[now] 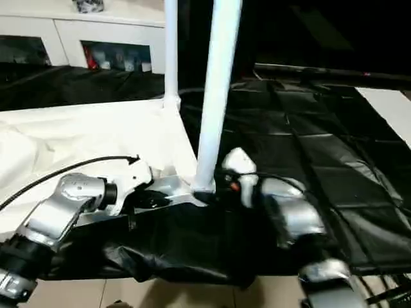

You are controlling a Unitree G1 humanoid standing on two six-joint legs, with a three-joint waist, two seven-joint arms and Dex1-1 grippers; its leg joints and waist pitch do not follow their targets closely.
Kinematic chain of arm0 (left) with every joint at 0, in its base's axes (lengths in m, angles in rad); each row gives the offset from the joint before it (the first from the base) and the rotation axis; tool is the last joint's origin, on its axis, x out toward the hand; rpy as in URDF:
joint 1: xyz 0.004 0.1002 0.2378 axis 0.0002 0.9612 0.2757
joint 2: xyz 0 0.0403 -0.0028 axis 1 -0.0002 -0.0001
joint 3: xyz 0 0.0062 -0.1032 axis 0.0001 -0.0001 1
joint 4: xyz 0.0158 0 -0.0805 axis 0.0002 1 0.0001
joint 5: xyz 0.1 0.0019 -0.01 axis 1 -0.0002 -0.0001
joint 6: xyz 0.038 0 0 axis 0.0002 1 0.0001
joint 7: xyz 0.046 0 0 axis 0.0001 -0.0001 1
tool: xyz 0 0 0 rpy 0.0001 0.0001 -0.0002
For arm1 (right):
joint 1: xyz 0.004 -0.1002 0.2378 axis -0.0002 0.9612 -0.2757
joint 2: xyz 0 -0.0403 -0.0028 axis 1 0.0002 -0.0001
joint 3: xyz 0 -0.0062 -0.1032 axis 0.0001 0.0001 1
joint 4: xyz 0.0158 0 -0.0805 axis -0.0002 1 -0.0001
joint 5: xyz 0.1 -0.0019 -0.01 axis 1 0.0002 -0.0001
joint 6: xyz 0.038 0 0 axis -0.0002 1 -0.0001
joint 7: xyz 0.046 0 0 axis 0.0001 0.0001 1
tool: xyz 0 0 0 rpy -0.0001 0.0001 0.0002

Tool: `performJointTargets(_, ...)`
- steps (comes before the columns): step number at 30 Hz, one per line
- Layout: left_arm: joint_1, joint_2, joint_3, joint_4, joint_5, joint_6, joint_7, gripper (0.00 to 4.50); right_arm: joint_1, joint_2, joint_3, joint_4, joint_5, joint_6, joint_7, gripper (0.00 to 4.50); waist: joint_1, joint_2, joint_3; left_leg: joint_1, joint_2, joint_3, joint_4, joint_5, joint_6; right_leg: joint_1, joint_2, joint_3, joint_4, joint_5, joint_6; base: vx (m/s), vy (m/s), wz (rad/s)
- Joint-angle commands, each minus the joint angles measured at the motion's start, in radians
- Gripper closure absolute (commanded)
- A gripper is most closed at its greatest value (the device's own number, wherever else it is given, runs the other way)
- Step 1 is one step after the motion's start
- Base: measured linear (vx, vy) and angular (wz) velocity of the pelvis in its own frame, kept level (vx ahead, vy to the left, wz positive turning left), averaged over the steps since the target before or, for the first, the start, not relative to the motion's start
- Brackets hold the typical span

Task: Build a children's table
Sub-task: Rotate leg to tighten

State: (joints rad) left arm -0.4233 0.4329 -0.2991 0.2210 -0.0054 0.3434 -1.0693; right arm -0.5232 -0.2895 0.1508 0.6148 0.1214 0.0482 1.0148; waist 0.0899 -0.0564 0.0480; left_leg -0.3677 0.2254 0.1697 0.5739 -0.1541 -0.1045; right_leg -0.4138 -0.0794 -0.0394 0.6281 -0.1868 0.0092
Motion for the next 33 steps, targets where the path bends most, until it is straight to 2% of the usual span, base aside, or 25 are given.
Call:
performJointTargets(1, 0.029, -0.008, -0.003, 0.003, -0.035, -0.018, -0.032, 4.50, -0.020, -0.005, 0.005, 0.033, -0.019, -0.023, -0.016, 0.37, 0.006, -0.012, -0.062, 0.004, -0.003, 0.013, -0.059, -0.228, 0.030, 0.044, -0.040, 0.025, -0.078, -0.239, -0.181, 0.000, 0.000, 0.00)
performJointTargets(2, 0.029, -0.007, -0.003, 0.002, -0.035, -0.023, -0.035, 4.50, -0.023, -0.003, 0.008, 0.041, -0.023, -0.028, -0.014, 0.37, 0.005, -0.011, -0.061, 0.003, -0.003, 0.013, -0.059, -0.228, 0.031, 0.043, -0.039, 0.025, -0.078, -0.231, -0.184, 0.000, 0.000, 0.00)
performJointTargets(3, 0.028, -0.005, -0.002, 0.007, -0.033, -0.024, -0.037, 4.50, -0.030, 0.000, 0.011, 0.059, -0.030, -0.040, -0.013, 0.37, 0.003, -0.021, -0.059, 0.001, -0.003, 0.014, -0.060, -0.232, 0.032, 0.045, -0.037, 0.024, -0.079, -0.231, -0.181, 0.000, 0.000, 0.00)
performJointTargets(5, 0.021, -0.003, 0.001, 0.026, -0.030, -0.029, -0.036, 4.50, -0.043, 0.006, 0.014, 0.086, -0.034, -0.054, -0.005, 0.37, 0.003, -0.020, -0.058, 0.002, -0.003, 0.013, -0.061, -0.250, 0.029, 0.045, -0.041, 0.024, -0.081, -0.271, -0.170, 0.000, 0.000, 0.00)
performJointTargets(6, 0.018, -0.003, 0.002, 0.031, -0.030, -0.031, -0.035, 4.50, -0.046, 0.007, 0.014, 0.093, -0.034, -0.059, -0.004, 0.52, 0.003, -0.019, -0.057, 0.004, -0.003, 0.013, -0.062, -0.260, 0.027, 0.043, -0.041, 0.025, -0.084, -0.287, -0.167, 0.000, 0.000, 0.00)
performJointTargets(7, 0.012, -0.001, 0.006, 0.043, -0.032, -0.036, -0.036, 4.50, -0.055, 0.010, 0.015, 0.111, -0.035, -0.069, 0.003, 0.62, 0.002, -0.024, -0.056, 0.004, -0.004, 0.013, -0.062, -0.275, 0.025, 0.042, -0.042, 0.024, -0.086, -0.321, -0.158, 0.000, 0.000, 0.00)
performJointTargets(13, 0.000, 0.013, 0.006, 0.067, -0.039, -0.047, -0.057, 4.50, -0.081, 0.012, 0.024, 0.167, -0.037, -0.093, 0.029, 1.06, -0.001, -0.028, -0.052, 0.007, -0.002, 0.009, -0.066, -0.326, 0.010, 0.036, -0.044, 0.025, -0.098, -0.424, -0.128, 0.000, 0.000, 0.00)
performJointTargets(20, -0.016, 0.025, 0.001, 0.095, -0.028, -0.056, -0.075, 4.50, -0.106, 0.012, 0.027, 0.222, -0.047, -0.115, 0.051, 1.61, -0.001, -0.030, -0.054, 0.006, -0.001, 0.009, -0.066, -0.316, 0.010, 0.036, -0.043, 0.025, -0.092, -0.380, -0.148, 0.000, 0.000, 0.00)
performJointTargets(24, -0.027, 0.015, 0.005, 0.111, -0.022, -0.050, -0.051, 4.50, -0.109, 0.032, 0.009, 0.248, -0.033, -0.106, 0.028, 1.76, -0.002, -0.029, -0.054, 0.008, -0.001, 0.010, -0.066, -0.325, 0.008, 0.034, -0.043, 0.026, -0.094, -0.392, -0.147, 0.000, 0.000, 0.00)
performJointTargets(30, -0.063, -0.044, 0.018, 0.158, 0.005, -0.036, 0.055, 4.50, -0.093, 0.108, -0.033, 0.281, -0.009, -0.097, -0.116, 1.78, -0.006, -0.026, -0.053, 0.011, -0.002, 0.005, -0.069, -0.360, -0.015, 0.031, -0.045, 0.024, -0.101, -0.462, -0.124, 0.000, 0.000, 0.00)
performJointTargets(31, -0.073, -0.060, 0.019, 0.167, 0.013, -0.031, 0.083, 4.50, -0.095, 0.130, -0.044, 0.296, -0.011, -0.097, -0.176, 1.78, -0.008, -0.024, -0.054, 0.010, -0.002, 0.005, -0.069, -0.360, -0.014, 0.029, -0.045, 0.025, -0.100, -0.452, -0.127, 0.000, 0.000, 0.00)
performJointTargets(33, -0.118, -0.130, 0.028, 0.205, 0.036, -0.002, 0.203, 4.50, -0.120, 0.206, -0.085, 0.365, -0.019, -0.087, -0.418, 1.78, -0.011, -0.021, -0.051, 0.015, -0.002, 0.005, -0.071, -0.373, -0.027, 0.023, -0.042, 0.026, -0.103, -0.453, -0.130, 0.000, 0.000, 0.00)
